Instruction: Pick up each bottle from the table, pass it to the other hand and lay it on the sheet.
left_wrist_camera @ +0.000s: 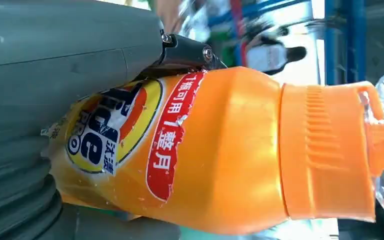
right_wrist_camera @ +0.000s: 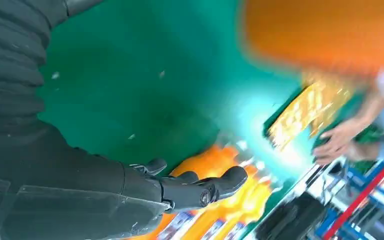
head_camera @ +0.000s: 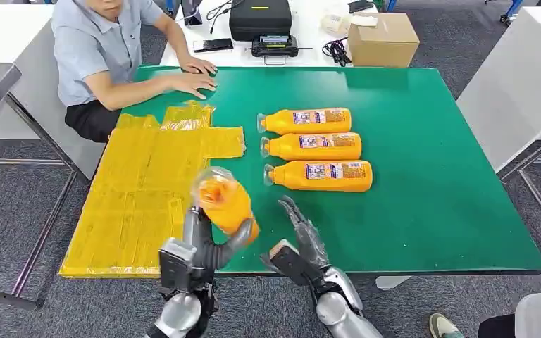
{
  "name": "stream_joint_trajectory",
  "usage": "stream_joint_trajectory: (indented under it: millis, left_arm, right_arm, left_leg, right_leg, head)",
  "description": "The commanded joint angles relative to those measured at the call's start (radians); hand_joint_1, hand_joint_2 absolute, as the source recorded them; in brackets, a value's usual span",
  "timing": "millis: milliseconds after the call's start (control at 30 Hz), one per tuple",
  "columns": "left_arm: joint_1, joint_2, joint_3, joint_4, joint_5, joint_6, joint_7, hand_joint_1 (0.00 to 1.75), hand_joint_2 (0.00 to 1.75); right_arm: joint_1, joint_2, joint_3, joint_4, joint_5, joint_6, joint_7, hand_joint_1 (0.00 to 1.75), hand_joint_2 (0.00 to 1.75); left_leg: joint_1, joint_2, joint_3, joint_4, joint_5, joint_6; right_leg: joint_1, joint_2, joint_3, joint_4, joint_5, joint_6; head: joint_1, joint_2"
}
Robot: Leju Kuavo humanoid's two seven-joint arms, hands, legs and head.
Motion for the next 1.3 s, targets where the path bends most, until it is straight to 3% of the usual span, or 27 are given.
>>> stream_joint_trajectory:
  millis: [33,200,367,433,600,967,1000,1033,1133,1200,1233,1267,1300]
  left_arm:
    - [-0.019,-0.023,0.329,0.101,-0.875,0.063,0.125,1.75,1.75]
    - [-0.119,0.082,0.265,0.272,-1.142,0.063,0.382,1.75,1.75]
    - [-0.125,0.085,0.265,0.277,-1.136,0.063,0.38,1.75,1.75]
    - [-0.152,0.111,0.265,0.301,-1.241,0.063,0.469,1.73,1.75]
    - [-0.276,0.169,0.264,0.522,-1.34,0.063,0.521,1.75,1.75]
    - [-0.411,0.175,0.274,0.832,-1.319,0.035,0.549,1.75,1.75]
    - [-0.415,0.175,0.274,0.841,-1.314,0.009,0.539,1.68,1.75]
    - [-0.42,0.173,0.277,0.851,-1.299,-0.036,0.525,1.4,1.75]
    - [-0.42,0.173,0.277,0.851,-1.299,-0.036,0.525,1.4,1.75]
    - [-0.418,0.171,0.283,0.855,-1.278,-0.075,0.51,0.99,1.75]
    - [-0.417,0.169,0.292,0.856,-1.262,-0.086,0.503,1.31,1.75]
    - [-0.413,0.169,0.291,0.864,-1.26,-0.101,0.5,1.34,1.75]
    - [-0.413,0.167,0.298,0.867,-1.249,-0.113,0.5,1.1,1.75]
  right_arm:
    - [0.006,0.01,-0.104,0.024,0.062,-0.02,-0.013,0.0,1.75]
    - [0.005,0.021,-0.125,0.035,0.078,0.011,-0.018,0.0,1.75]
    - [0.004,0.022,-0.125,0.037,0.079,0.011,-0.019,0.0,1.75]
    - [-0.003,0.028,-0.128,0.048,0.073,0.023,-0.027,0.0,1.75]
    - [-0.039,0.047,-0.115,0.106,0.055,0.043,-0.052,0.0,1.75]
    - [-0.056,0.056,-0.113,0.14,0.032,0.056,-0.071,0.0,1.75]
    - [-0.055,0.056,-0.115,0.14,0.03,0.058,-0.071,0.0,1.75]
    - [-0.055,0.055,-0.116,0.139,0.03,0.06,-0.072,0.0,1.75]
    - [-0.055,0.055,-0.116,0.139,0.03,0.06,-0.072,0.0,1.75]
    - [-0.055,0.055,-0.12,0.136,0.029,0.063,-0.073,0.0,1.75]
    - [-0.055,0.055,-0.121,0.135,0.029,0.063,-0.073,0.0,1.75]
    - [-0.055,0.054,-0.124,0.134,0.029,0.063,-0.073,0.0,1.75]
    - [-0.054,0.053,-0.126,0.133,0.029,0.064,-0.073,0.0,1.75]
  left_leg:
    - [0.001,0.003,0.003,-0.001,-0.001,-0.002]
    - [0.001,0.001,0.005,-0.002,0.0,-0.002]
    - [0.002,0.002,0.004,-0.001,-0.001,-0.002]
    - [0.001,0.0,0.002,-0.001,0.001,-0.002]
    - [0.002,0.002,0.005,-0.001,0.0,-0.003]
    - [0.002,0.001,0.003,-0.001,0.001,-0.002]
    - [0.002,0.002,0.003,0.0,0.0,-0.002]
    - [0.002,0.001,0.004,0.0,0.0,-0.002]
    - [0.002,0.001,0.004,-0.001,0.0,-0.002]
    - [0.002,0.002,0.004,0.0,0.0,-0.003]
    - [0.001,0.002,0.004,-0.001,0.001,-0.002]
    - [0.002,0.003,0.005,0.0,0.0,-0.003]
    - [0.001,0.002,0.004,-0.001,0.001,-0.002]
  right_leg:
    - [0.001,0.003,0.003,-0.001,0.0,-0.002]
    - [0.001,-0.001,0.004,-0.001,0.0,-0.003]
    - [0.002,0.001,0.003,0.0,-0.001,-0.003]
    - [0.001,-0.001,0.002,0.0,0.0,-0.002]
    - [0.002,0.001,0.005,0.0,-0.001,-0.004]
    - [0.001,0.001,0.003,0.0,0.0,-0.002]
    - [0.002,0.001,0.003,0.0,0.0,-0.002]
    - [0.002,0.001,0.004,0.0,-0.001,-0.002]
    - [0.001,0.001,0.004,0.0,-0.001,-0.002]
    - [0.002,0.002,0.005,0.0,0.0,-0.003]
    - [0.001,0.002,0.004,0.0,0.0,-0.002]
    - [0.002,0.003,0.005,0.0,0.0,-0.003]
    - [0.001,0.002,0.004,0.0,0.001,-0.002]
  head:
    - [0.0,0.0]
    - [0.0,0.0]
    - [0.0,0.0]
    - [0.0,0.0]
    - [0.0,0.0]
    - [0.0,0.0]
    - [0.0,0.0]
    - [0.0,0.0]
    - [0.0,0.0]
    - [0.0,0.0]
    - [0.0,0.0]
    - [0.0,0.0]
    - [0.0,0.0]
